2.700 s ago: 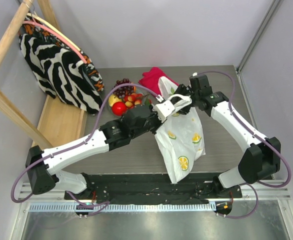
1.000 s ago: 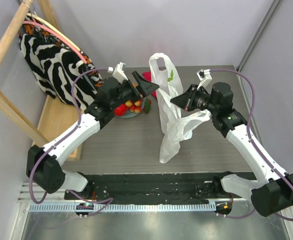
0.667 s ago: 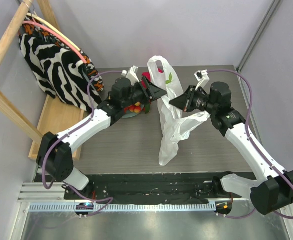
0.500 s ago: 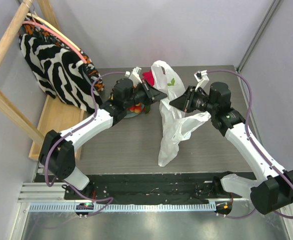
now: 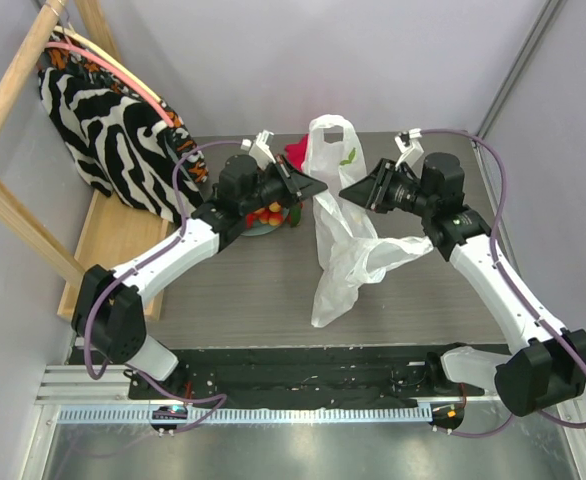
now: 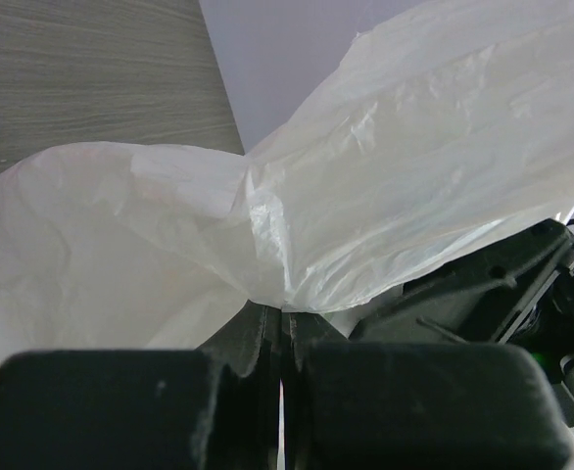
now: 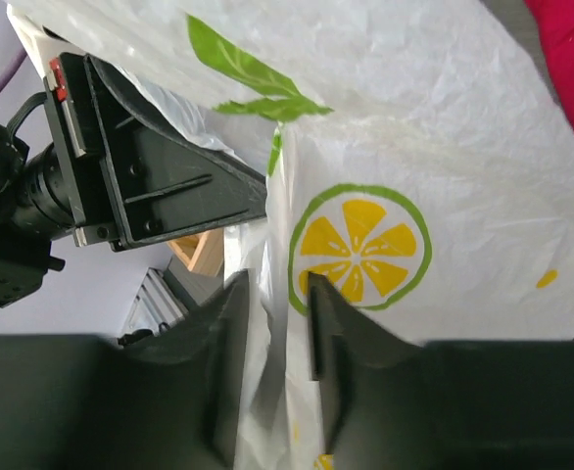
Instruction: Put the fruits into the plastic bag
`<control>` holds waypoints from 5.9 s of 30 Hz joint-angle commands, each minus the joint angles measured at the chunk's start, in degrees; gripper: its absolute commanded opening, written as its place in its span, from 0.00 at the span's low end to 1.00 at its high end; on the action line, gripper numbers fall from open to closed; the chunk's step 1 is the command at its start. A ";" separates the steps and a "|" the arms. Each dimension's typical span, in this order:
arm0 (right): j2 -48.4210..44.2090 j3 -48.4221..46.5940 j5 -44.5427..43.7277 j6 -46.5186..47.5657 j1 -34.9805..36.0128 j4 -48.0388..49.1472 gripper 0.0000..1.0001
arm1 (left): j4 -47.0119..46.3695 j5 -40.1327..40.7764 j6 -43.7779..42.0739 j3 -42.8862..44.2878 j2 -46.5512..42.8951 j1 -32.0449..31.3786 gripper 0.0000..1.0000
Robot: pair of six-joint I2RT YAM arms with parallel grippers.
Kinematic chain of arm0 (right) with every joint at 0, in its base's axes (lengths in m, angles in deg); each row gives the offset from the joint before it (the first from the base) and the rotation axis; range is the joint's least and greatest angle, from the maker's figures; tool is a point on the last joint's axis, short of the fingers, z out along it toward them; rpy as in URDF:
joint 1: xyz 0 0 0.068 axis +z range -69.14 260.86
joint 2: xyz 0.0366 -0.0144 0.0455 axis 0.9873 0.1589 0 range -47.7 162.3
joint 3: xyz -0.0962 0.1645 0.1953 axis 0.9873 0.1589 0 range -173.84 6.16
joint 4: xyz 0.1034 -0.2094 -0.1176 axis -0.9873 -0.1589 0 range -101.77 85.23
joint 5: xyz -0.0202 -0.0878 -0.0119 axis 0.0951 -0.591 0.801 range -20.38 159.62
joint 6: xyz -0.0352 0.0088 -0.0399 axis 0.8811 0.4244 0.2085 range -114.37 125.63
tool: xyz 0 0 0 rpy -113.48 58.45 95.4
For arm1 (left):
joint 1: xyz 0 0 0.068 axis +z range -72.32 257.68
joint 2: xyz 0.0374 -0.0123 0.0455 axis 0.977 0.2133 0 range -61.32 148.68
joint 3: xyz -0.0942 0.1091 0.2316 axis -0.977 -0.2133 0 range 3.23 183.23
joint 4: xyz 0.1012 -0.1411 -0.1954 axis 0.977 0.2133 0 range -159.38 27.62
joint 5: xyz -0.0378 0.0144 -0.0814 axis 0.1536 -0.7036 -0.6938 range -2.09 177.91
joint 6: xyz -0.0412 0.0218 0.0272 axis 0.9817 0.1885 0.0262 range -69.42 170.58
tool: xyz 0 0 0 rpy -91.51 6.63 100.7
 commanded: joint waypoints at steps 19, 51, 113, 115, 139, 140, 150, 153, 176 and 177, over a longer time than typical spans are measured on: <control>-1.34 -18.28 -12.90 14.94 -14.82 -13.85 0.01 | 28.35 -5.23 -25.25 5.77 -8.93 12.83 0.00; -3.36 -9.50 -27.68 9.67 -11.31 -15.09 0.01 | 25.98 14.18 -31.22 1.04 -12.96 8.79 1.00; 1.65 -7.74 -23.19 3.96 -11.31 -9.99 0.01 | 39.43 32.91 -51.45 50.43 38.71 13.45 0.47; 1.74 -7.83 -23.11 4.05 -11.31 -9.99 0.01 | 39.52 33.26 -51.45 50.34 38.71 13.54 0.44; 1.30 -7.39 -23.55 4.40 -11.31 -9.28 0.01 | 38.82 32.47 -52.50 50.16 35.46 12.93 0.00; 1.12 -7.30 -23.63 4.31 -11.22 -9.28 0.01 | 38.91 32.56 -52.76 49.73 34.59 12.92 0.00; 0.95 -6.69 -23.19 5.01 -11.31 -7.61 0.01 | 35.04 34.84 -56.10 44.72 27.29 11.17 0.00; 0.77 -6.69 -23.02 5.19 -11.31 -7.61 0.01 | 31.80 35.11 -56.98 42.52 24.65 10.82 0.00; -1.96 -4.84 -23.90 6.51 -11.22 -7.62 0.01 | 22.30 19.66 -48.48 30.39 -1.53 6.51 0.00; -1.78 -4.76 -23.90 6.25 -11.39 -7.70 0.01 | 21.69 15.29 -47.24 29.08 -3.20 6.33 0.00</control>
